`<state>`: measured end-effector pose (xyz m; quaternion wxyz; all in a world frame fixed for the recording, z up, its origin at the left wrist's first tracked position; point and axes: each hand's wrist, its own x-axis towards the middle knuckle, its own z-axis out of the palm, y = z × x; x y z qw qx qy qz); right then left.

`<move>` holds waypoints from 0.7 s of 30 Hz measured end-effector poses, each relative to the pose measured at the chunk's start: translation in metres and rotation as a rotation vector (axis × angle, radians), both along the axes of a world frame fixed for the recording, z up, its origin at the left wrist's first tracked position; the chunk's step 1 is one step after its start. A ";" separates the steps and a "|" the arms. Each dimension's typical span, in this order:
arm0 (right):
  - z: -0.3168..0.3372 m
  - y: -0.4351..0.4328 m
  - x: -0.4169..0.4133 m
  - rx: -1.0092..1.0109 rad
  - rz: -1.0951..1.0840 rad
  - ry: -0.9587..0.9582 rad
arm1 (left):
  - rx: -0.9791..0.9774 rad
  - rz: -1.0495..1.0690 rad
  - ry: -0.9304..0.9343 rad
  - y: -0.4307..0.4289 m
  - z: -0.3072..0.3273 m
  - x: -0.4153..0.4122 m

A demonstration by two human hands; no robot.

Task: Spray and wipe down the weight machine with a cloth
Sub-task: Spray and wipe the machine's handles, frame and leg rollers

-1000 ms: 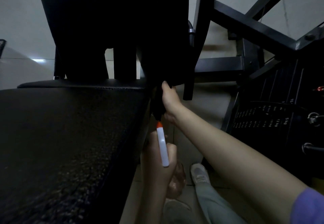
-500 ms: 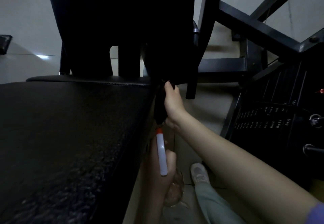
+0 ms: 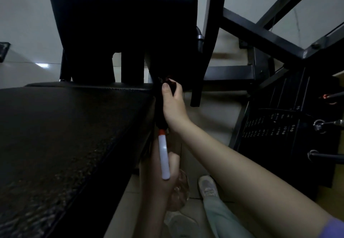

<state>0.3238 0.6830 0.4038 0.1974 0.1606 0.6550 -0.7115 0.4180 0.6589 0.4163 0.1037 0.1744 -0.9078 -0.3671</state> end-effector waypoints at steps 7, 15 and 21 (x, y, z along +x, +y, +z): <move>-0.045 -0.004 -0.017 -0.022 0.019 -0.329 | 0.125 -0.078 -0.124 -0.017 -0.009 0.035; -0.093 0.021 -0.012 -0.035 -0.303 -0.505 | 0.154 -0.198 -0.184 -0.028 -0.028 0.019; -0.108 0.053 -0.004 0.028 -0.333 -0.529 | 0.171 -0.241 -0.190 -0.031 -0.050 -0.006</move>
